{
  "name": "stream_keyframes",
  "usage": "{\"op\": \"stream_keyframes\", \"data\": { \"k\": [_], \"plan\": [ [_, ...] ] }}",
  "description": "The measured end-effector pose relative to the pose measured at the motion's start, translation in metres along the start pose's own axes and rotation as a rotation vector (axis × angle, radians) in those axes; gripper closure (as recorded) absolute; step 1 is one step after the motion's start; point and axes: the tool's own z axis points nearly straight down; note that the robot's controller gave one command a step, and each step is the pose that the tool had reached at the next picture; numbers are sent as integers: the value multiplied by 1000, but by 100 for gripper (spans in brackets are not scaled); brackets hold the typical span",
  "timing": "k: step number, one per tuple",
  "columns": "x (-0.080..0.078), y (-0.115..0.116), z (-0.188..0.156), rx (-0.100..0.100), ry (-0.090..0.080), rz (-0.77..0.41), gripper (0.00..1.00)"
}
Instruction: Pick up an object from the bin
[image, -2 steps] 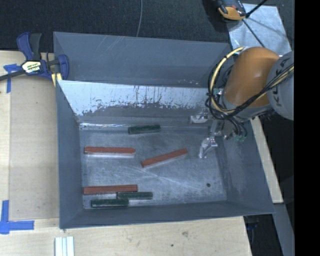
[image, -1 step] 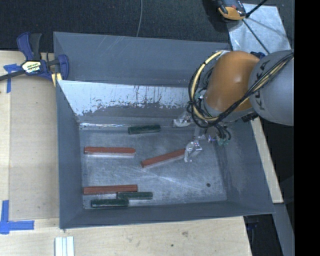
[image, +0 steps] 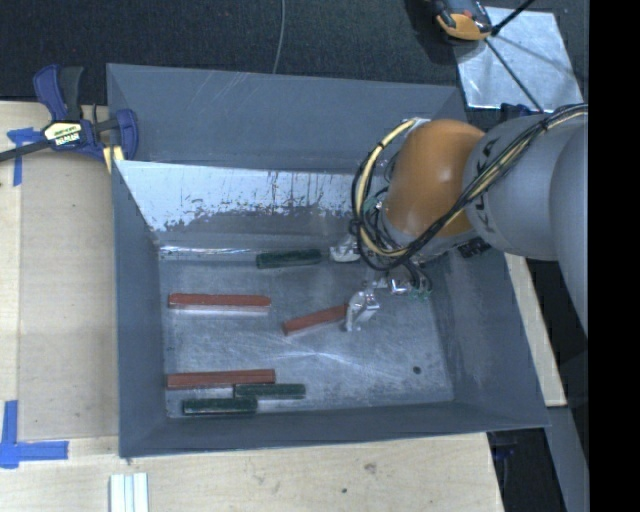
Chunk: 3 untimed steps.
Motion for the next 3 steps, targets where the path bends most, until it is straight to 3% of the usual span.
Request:
{"op": "stream_keyframes", "data": {
  "k": [1,3],
  "plan": [
    [14,37,0,5,-23,-180,100],
    [14,37,-2,5,-19,-180,100]
  ]
}}
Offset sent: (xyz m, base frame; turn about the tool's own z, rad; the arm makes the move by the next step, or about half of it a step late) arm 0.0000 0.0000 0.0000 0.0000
